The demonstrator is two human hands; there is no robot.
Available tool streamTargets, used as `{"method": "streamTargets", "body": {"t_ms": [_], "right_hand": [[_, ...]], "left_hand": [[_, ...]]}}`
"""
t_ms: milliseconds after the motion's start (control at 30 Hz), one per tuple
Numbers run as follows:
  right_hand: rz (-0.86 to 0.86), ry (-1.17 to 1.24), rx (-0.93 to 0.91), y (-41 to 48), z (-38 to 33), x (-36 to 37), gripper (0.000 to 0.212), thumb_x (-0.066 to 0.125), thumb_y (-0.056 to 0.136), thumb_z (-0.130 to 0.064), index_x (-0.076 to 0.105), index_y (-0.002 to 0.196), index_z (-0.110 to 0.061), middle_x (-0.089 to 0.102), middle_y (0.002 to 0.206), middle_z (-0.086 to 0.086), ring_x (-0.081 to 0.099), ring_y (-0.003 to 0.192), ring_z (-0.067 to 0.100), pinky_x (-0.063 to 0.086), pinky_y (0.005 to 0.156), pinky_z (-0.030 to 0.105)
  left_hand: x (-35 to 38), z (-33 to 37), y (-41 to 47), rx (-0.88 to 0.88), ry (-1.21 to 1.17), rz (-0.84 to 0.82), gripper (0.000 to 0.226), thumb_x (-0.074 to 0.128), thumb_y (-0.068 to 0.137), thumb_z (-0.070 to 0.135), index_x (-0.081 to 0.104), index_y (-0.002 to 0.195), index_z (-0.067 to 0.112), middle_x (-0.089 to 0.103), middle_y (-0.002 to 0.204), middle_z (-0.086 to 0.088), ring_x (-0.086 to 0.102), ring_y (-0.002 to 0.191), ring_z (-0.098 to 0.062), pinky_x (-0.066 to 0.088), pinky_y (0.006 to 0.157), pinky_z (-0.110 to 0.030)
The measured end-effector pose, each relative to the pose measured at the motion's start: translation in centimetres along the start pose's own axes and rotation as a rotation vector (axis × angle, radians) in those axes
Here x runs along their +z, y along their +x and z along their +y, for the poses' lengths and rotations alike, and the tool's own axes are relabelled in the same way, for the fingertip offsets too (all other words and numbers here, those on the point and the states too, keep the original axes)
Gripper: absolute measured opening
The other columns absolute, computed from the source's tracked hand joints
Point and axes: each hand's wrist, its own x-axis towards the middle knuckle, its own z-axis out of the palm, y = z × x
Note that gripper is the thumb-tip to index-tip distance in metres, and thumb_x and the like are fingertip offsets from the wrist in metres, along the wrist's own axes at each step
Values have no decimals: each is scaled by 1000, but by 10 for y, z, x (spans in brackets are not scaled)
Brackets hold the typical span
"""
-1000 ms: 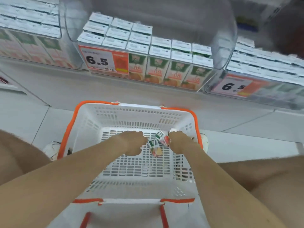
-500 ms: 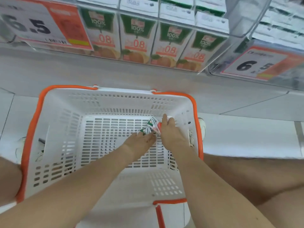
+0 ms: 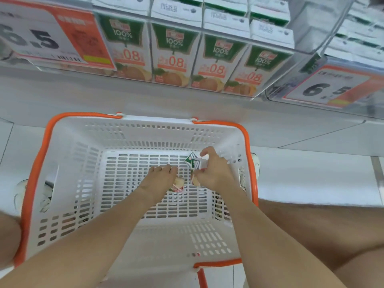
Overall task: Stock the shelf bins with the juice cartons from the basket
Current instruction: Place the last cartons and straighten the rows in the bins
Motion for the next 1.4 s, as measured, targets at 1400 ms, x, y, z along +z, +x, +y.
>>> {"method": "streamTargets", "body": {"t_ms": [1400], "right_hand": [[312,447,-581,-193,-190,-264,37,76,91,-55,82,87,-19,73,76,12,72,54,32,51,47,30]], "left_hand": [[-361,-39,-223,228,-1160,718,20,67,100,23,71,110,6,79,92,-13,67,68,-27,56,58,-32]]}}
